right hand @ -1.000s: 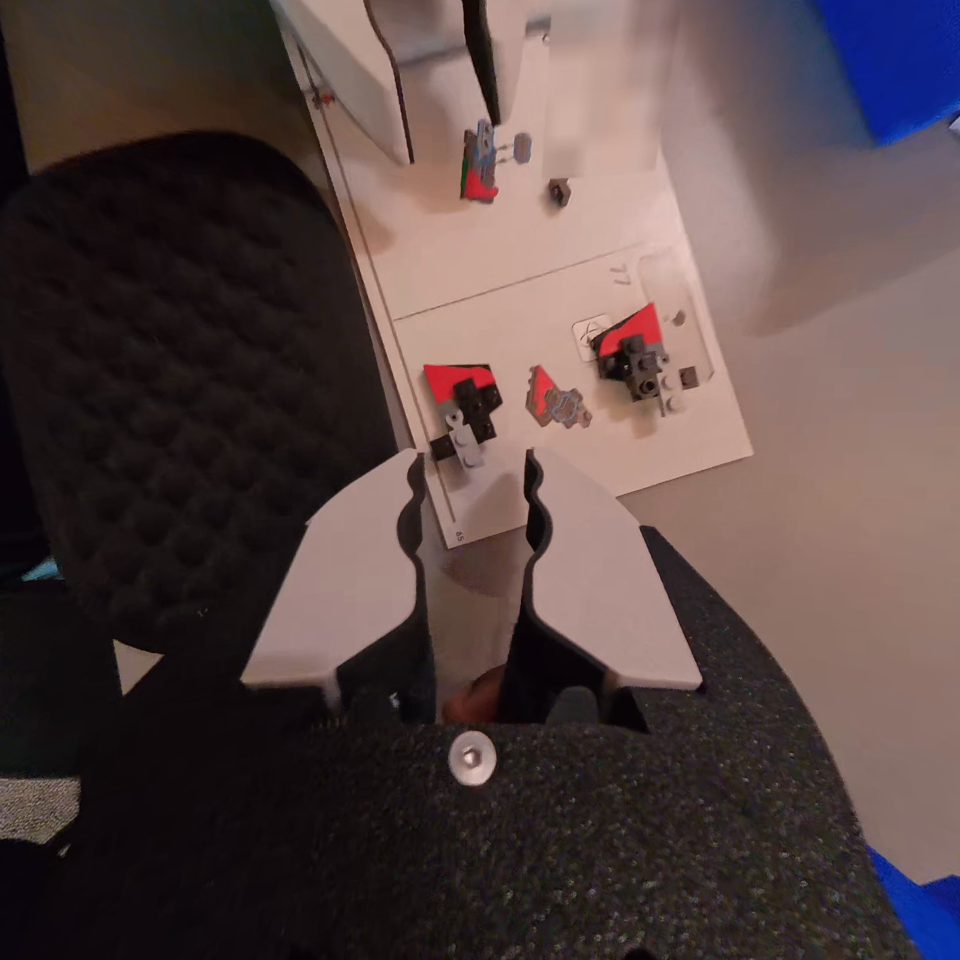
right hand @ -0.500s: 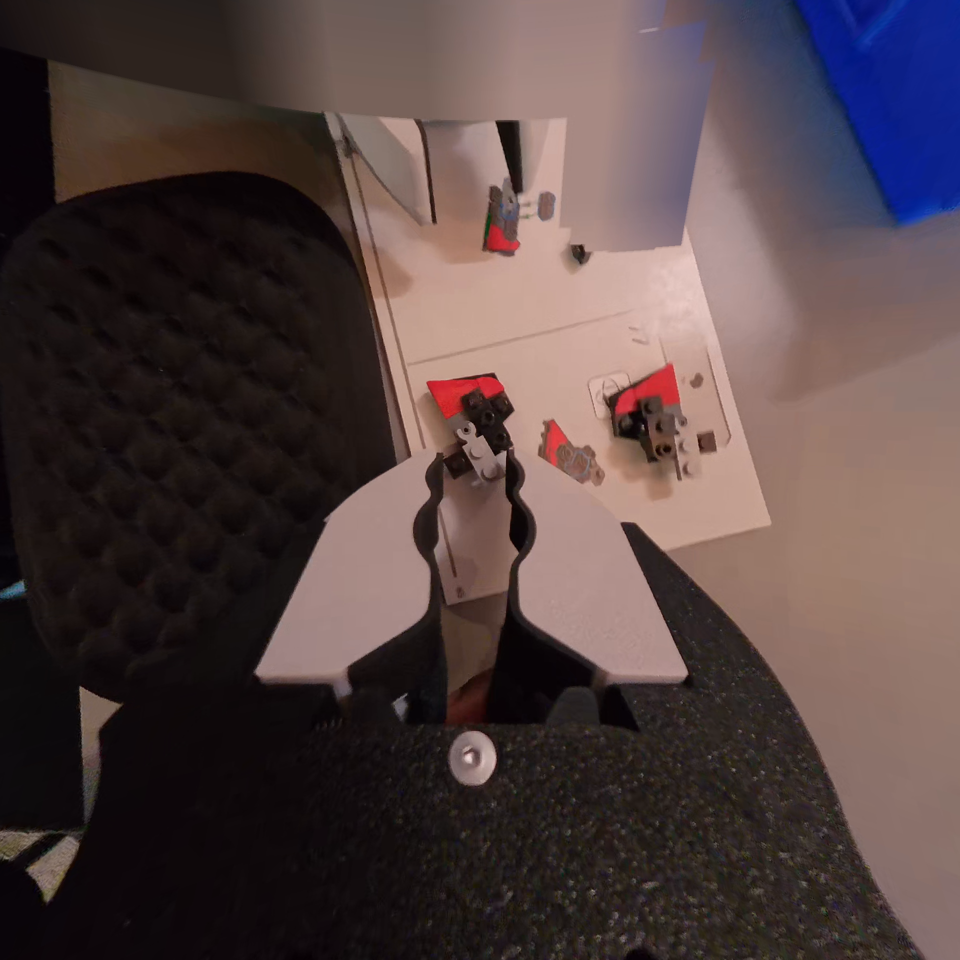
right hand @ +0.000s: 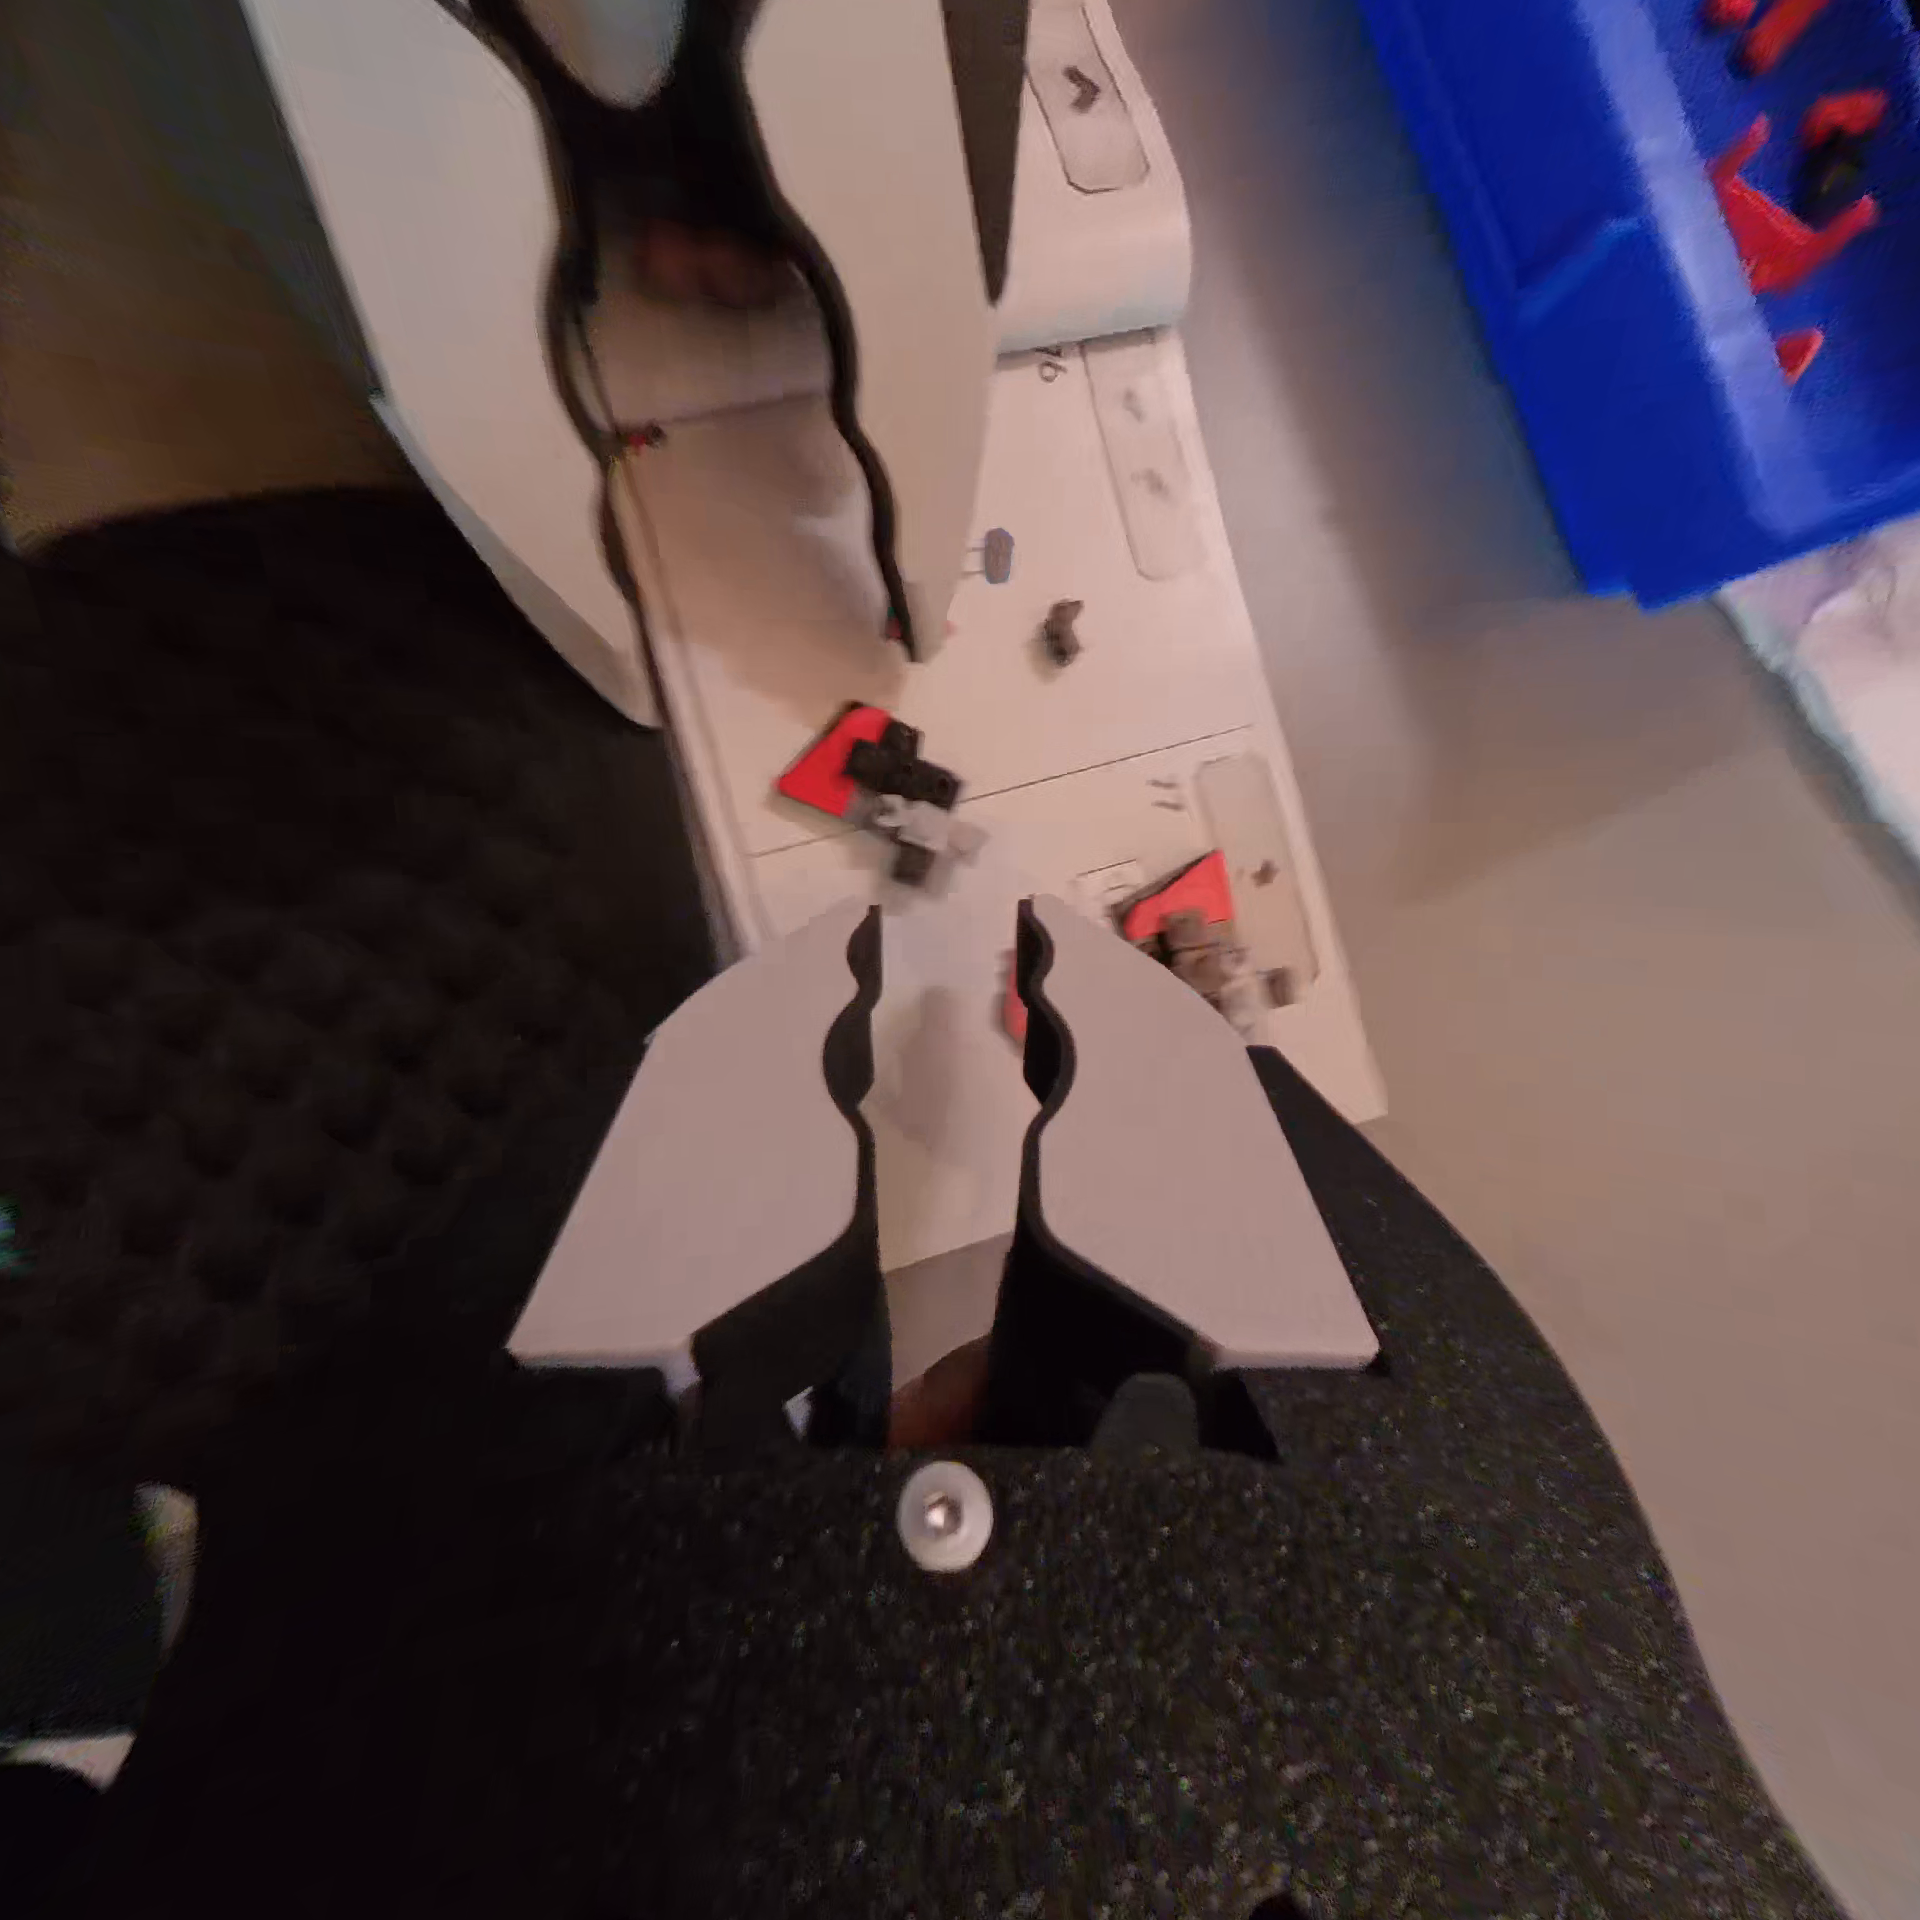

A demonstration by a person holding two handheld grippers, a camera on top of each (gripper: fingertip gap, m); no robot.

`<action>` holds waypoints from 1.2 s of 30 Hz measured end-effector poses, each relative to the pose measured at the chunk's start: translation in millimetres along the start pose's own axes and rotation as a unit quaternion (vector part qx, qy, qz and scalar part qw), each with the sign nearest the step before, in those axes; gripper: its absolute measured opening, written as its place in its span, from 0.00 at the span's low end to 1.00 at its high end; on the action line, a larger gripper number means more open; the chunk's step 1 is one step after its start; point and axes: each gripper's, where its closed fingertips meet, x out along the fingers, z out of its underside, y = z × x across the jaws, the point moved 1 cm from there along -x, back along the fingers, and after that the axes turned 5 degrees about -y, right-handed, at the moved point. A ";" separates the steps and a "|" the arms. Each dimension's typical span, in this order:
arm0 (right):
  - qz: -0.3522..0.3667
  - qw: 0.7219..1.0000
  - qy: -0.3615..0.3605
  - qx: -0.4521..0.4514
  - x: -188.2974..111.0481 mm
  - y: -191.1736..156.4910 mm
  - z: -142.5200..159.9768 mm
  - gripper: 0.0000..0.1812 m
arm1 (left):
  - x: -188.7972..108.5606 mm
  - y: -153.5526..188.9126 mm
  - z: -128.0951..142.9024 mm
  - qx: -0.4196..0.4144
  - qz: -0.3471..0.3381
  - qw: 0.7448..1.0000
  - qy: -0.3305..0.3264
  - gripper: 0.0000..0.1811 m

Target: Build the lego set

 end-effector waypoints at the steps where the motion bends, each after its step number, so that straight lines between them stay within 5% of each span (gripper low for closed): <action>1: -0.019 0.999 0.010 0.024 -2.3 -12.3 -0.1 0.12 | 0.4 1.4 -2.6 -0.006 0.008 1.000 0.004 0.26; 4: -0.056 0.995 0.011 0.081 3.6 -36.0 4.6 0.12 | 4.3 3.8 -4.4 -0.026 0.023 0.999 -0.001 0.26; 9: -0.072 0.985 0.033 0.152 16.2 -23.2 -0.2 0.19 | 5.6 8.8 -4.2 -0.051 0.047 0.998 -0.008 0.21; 14: -0.105 0.984 0.057 0.132 25.8 -6.3 -17.4 0.21 | 2.5 29.1 -4.2 -0.075 0.121 0.990 -0.010 0.22; 19: -0.098 0.982 0.030 0.156 23.9 3.8 -16.8 0.23 | -5.6 -3.3 7.0 -0.079 0.018 0.996 -0.028 0.26; 29: -0.158 0.979 0.031 0.122 34.4 -9.5 -29.8 0.22 | 5.1 25.4 -4.7 -0.087 0.111 0.990 -0.019 0.30; 36: -0.117 0.986 0.037 0.112 19.4 4.3 -25.3 0.19 | -20.3 -3.6 4.8 -0.097 0.038 0.995 0.001 0.25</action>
